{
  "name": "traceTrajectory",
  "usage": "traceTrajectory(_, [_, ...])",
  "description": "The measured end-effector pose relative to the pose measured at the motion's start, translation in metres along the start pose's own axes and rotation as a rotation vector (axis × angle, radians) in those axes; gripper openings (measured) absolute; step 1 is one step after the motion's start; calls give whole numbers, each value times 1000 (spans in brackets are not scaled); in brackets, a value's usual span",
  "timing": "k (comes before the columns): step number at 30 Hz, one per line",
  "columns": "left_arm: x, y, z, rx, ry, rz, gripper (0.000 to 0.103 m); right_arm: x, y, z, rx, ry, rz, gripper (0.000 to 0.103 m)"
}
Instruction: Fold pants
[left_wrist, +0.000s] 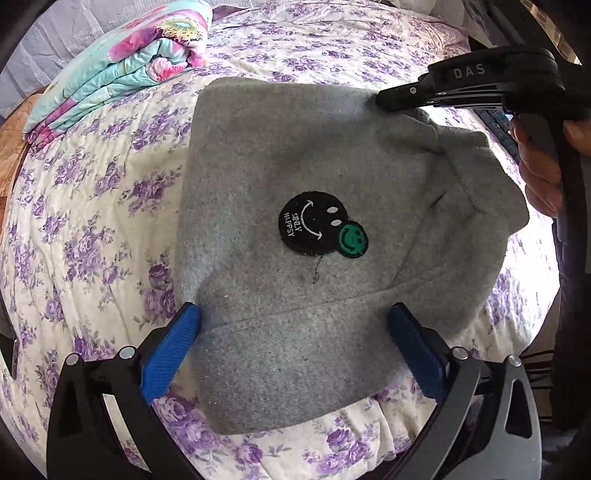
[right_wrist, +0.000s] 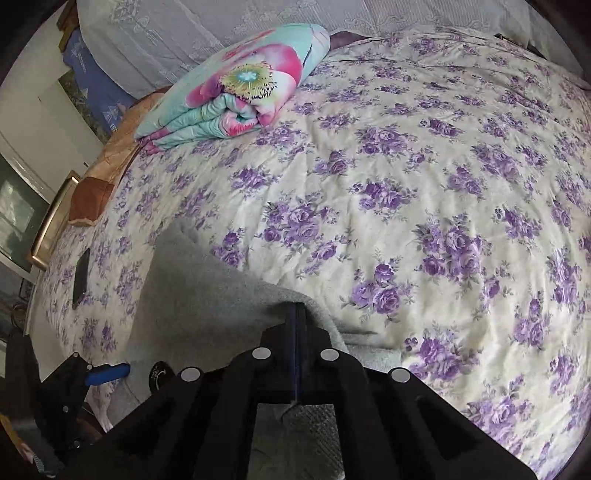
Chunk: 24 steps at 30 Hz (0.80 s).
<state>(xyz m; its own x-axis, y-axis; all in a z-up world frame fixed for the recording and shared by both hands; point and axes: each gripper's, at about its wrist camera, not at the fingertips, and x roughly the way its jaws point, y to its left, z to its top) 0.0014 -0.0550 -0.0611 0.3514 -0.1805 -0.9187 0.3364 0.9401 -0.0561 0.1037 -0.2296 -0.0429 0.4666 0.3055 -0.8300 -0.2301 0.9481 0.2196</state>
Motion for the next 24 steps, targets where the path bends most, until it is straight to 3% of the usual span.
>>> traceTrajectory(2, [-15, 5, 1, -3, -12, -46, 99, -18, 13, -12, -64, -35, -37, 7])
traceTrajectory(3, [-24, 10, 2, -15, -35, -73, 99, -25, 21, -20, -96, -43, 1, 9])
traceTrajectory(4, [-31, 15, 3, -31, -63, -85, 99, -31, 28, -29, -127, -40, 54, 15])
traceTrajectory(5, [-37, 19, 5, -43, -89, -75, 99, -34, 36, -40, -154, -28, 99, 34])
traceTrajectory(7, [-35, 27, 9, -65, -106, -30, 99, -29, 41, -59, -193, 9, 98, 45])
traceTrajectory(8, [-23, 30, 9, -74, -71, -2, 99, -24, 35, -66, -197, 23, 30, 43])
traceTrajectory(9, [-7, 31, 8, -76, -13, 23, 99, -16, 24, -73, -183, 32, -13, 34])
traceTrajectory(10, [11, 34, 6, -77, 41, 11, 99, -9, 9, -78, -153, 49, -14, 12])
traceTrajectory(11, [21, 40, 1, -110, 54, -38, 99, -9, -5, -81, -117, 55, 28, 0])
traceTrajectory(13, [23, 53, -4, -208, 67, -123, 99, -19, -13, -82, -80, 62, 83, 1])
traceTrajectory(15, [13, 57, 1, -222, 72, -140, 99, -41, -2, -78, -90, 29, 87, 13])
traceTrajectory(16, [5, 57, 5, -211, 51, -128, 98, -56, 8, -75, -123, -27, 85, 37])
traceTrajectory(17, [-4, 57, 10, -197, 23, -129, 98, -72, 17, -73, -151, -110, 82, 53])
traceTrajectory(19, [-27, 56, 25, -184, -53, -156, 98, -91, 33, -64, -188, -227, 51, 55])
traceTrajectory(20, [-37, 57, 34, -192, -103, -147, 98, -90, 35, -55, -180, -239, 49, 55])
traceTrajectory(22, [-42, 56, 60, -207, -171, -87, 98, -76, 35, -40, -133, -215, 75, 55])
traceTrajectory(24, [-29, 56, 88, -232, -163, -67, 98, -51, 32, -28, -79, -173, 82, 55])
